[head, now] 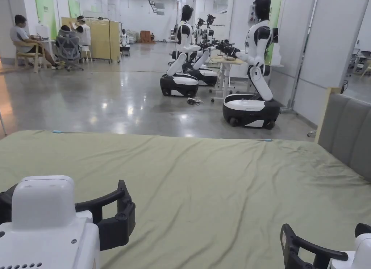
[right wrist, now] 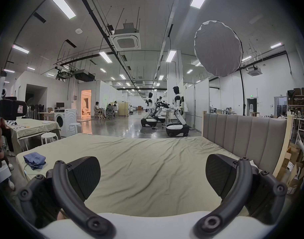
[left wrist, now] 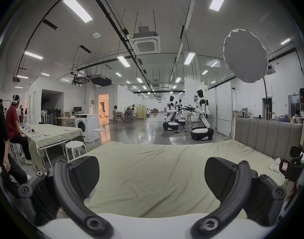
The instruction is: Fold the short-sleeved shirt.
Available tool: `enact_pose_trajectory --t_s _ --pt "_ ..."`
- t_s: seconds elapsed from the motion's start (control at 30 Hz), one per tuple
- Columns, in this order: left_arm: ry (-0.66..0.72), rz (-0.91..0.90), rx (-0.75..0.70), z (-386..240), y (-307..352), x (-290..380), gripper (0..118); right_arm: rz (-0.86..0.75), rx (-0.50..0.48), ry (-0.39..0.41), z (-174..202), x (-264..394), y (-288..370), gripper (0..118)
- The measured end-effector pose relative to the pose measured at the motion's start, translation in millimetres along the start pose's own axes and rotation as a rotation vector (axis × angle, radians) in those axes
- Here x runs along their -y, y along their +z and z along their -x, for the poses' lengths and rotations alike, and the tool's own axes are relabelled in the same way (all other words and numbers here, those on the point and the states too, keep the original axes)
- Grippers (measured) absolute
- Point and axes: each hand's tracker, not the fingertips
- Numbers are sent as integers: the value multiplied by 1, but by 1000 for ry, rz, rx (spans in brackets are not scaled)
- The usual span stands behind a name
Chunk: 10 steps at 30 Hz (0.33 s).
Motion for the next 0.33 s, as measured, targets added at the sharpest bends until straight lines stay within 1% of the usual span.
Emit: enact_pose_trajectory --t_s 0.1,0.2,0.27,0.33 --pt "8 -19 -15 1 0 -1 117 1 4 -1 0 0 0 118" --pt "-16 -114 -68 -2 2 -1 117 1 3 1 -1 -1 -1 118" --pt "3 -81 -51 -1 2 -4 117 -1 2 1 -1 -1 -1 118" --pt "40 -3 -24 1 2 -6 117 -3 2 2 -1 -2 0 118"
